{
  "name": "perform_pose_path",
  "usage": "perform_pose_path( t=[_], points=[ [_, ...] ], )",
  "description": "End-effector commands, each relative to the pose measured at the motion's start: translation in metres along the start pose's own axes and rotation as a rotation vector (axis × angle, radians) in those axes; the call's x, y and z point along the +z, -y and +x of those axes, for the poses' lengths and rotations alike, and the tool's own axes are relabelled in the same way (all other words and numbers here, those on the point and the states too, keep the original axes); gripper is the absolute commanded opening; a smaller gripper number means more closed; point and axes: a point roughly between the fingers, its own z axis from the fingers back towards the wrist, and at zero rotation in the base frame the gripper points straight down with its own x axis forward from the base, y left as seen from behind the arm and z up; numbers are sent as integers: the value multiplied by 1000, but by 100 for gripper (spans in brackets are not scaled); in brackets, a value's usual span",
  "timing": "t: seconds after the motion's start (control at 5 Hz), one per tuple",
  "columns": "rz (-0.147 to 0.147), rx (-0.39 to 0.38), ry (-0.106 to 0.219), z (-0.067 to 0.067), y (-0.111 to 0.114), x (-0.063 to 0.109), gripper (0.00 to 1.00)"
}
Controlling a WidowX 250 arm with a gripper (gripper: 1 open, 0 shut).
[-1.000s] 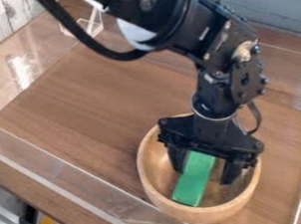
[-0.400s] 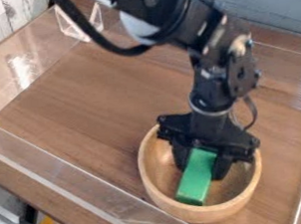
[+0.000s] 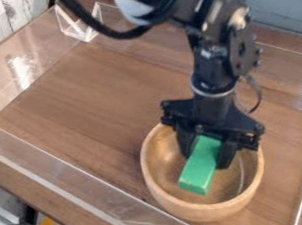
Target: Remove the green block from inside the brown bowl and put it on the table
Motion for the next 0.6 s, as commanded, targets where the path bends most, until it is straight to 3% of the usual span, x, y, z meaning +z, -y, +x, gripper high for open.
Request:
perform_pose_path(
  t=[0.0, 0.4],
  points=[
    [-25, 8, 68, 5, 0, 28, 0],
    [-11, -13, 61, -19, 8, 19, 0]
  ],
)
